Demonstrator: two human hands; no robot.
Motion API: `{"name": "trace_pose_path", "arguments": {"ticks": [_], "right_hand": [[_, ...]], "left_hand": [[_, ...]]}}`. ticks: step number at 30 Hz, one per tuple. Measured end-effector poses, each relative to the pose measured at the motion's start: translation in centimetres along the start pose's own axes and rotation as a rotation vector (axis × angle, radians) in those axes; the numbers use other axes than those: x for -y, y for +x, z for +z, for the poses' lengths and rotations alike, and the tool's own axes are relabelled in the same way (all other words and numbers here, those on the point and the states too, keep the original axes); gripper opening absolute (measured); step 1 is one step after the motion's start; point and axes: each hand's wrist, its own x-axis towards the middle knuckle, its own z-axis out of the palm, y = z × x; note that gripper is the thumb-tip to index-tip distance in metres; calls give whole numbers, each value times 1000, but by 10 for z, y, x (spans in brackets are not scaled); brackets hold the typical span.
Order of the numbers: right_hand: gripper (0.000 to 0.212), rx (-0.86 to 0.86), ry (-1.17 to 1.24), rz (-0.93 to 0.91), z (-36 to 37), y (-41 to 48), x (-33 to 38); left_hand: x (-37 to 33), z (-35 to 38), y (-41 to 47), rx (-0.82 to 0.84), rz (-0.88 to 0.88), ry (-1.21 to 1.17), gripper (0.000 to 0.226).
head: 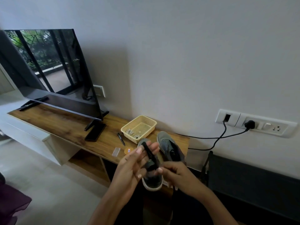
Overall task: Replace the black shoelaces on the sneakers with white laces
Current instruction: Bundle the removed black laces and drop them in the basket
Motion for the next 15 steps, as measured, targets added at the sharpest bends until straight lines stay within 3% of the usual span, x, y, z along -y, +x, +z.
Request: {"name": "trace_pose_path", "arguments": {"ticks": [5,7,9,11,15], "right_hand": [[19,120,-74,-14,-7,-6,13],[11,120,-54,-54,-19,-5,29],[12,57,-40,-93,-31,1,42],[11,-25,-16,-119,-40,10,49],[13,-97,98,-112,-38,24,39]], "left_hand": [[14,-18,8,-41,-32,301,54],[19,-25,9,-30,-101,414,59],[24,-29,11,4,-190,495,78],[24,-28,6,71,-233,500,89],[17,-22,1,141,-174,269,76]]}}
